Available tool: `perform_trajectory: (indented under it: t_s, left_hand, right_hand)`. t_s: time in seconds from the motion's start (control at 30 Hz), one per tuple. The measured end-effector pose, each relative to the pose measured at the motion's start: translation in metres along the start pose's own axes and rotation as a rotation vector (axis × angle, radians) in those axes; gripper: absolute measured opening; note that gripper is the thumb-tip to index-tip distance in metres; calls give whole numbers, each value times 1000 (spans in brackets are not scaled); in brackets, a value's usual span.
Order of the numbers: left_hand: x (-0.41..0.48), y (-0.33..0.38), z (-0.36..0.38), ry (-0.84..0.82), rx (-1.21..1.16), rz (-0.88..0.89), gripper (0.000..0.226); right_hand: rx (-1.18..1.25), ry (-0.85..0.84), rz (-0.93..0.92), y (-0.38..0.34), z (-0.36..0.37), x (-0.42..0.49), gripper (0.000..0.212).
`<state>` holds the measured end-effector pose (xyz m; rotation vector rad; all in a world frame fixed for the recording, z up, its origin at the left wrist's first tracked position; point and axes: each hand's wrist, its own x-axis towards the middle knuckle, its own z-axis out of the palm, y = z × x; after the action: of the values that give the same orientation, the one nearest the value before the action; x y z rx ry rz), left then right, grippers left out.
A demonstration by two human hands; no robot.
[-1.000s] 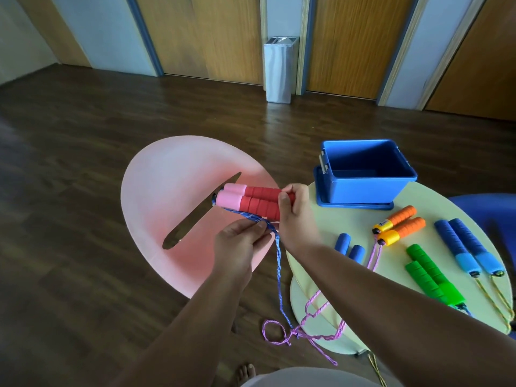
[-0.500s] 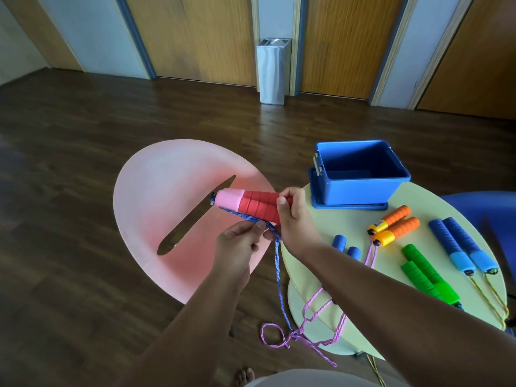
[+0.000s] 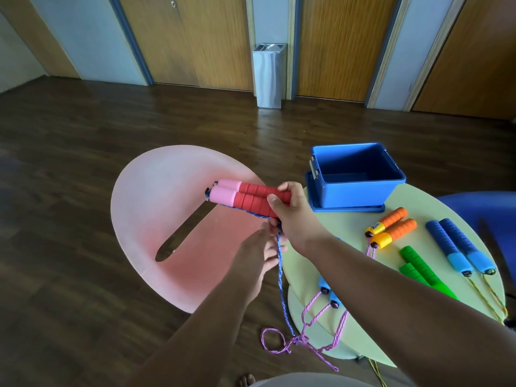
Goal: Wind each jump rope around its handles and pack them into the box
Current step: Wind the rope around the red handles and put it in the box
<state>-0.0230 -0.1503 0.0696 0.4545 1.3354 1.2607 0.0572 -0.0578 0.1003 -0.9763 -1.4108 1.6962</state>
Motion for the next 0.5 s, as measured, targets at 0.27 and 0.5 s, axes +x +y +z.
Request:
perform_trajectory:
  t_s: [0.27,0.5]
  left_hand:
    - [-38,15,-23,-141,664,61,30]
    - [-58,112,-38,75,1121,510,12]
  right_hand:
    - [-17,31,7,-4,-26,4,17]
    - [-325,-172,-107,2,-20,-23,19]
